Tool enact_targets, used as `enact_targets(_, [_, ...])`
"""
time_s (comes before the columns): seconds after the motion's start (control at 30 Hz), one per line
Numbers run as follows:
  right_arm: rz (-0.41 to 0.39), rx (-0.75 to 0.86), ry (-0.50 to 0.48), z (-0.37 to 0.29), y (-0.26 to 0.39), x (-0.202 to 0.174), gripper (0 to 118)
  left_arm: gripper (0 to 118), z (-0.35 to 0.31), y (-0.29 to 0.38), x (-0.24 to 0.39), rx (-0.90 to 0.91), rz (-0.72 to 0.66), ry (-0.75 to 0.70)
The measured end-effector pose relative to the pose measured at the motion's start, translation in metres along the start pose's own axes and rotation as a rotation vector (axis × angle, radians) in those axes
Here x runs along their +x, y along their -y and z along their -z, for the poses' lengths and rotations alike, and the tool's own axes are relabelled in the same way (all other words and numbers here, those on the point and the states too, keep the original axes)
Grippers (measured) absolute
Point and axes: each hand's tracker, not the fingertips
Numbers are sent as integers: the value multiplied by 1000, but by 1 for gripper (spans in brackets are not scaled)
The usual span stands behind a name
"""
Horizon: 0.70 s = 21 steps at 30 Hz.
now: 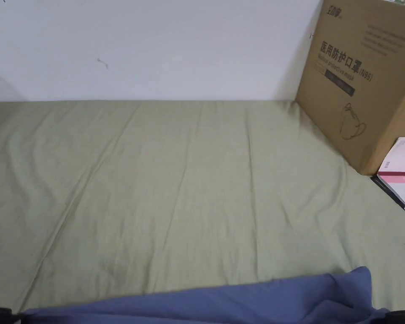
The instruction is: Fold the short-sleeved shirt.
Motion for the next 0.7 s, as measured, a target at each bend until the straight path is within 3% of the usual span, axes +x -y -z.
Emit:
enact_targets(0.03, [8, -2, 6, 9, 1, -1, 6, 25, 7, 6, -1, -16, 9, -15])
enact_targets(0.07, [33, 0, 8, 15, 2, -1, 20, 57, 11, 9, -1, -25, 9, -11])
enact_targets(0.1, [52, 9, 4, 17, 3, -2, 65, 96, 11, 12, -3, -22, 3, -21])
enact_targets(0.13, [79, 20, 5, 16, 3, -3, 99, 103, 10, 15, -4, -27, -3, -44])
enact_targets(0.17, [100, 8, -1, 17, 3, 1, 115, 99, 9, 18, -5, -24, -8, -51])
enact_targets(0.27, [111, 11, 0, 3, 0, -3, 117, 100, -19, 16, -6, 49, -81, -7])
enact_targets(0.33, [14, 63, 0, -20, -4, -18, 117, 100, -46, 13, 7, 147, -104, 29])
enact_targets(0.43, [-126, 242, -19, -60, -9, -57, 117, 100, -89, 6, 45, 370, -33, 24])
enact_targets(0.6, [-202, 519, -144, -106, 0, -109, 113, 100, -124, 6, 109, 613, 23, 43])
enact_targets(0.63, [-209, 538, -151, -109, 3, -115, 107, 93, -124, 7, 123, 625, 25, 0])
enact_targets(0.67, [-217, 550, -177, -110, 5, -119, 91, 75, -123, 11, 132, 632, 19, -9])
enact_targets(0.7, [-219, 562, -216, -110, 9, -121, 43, 35, -120, 14, 138, 637, 15, 11])
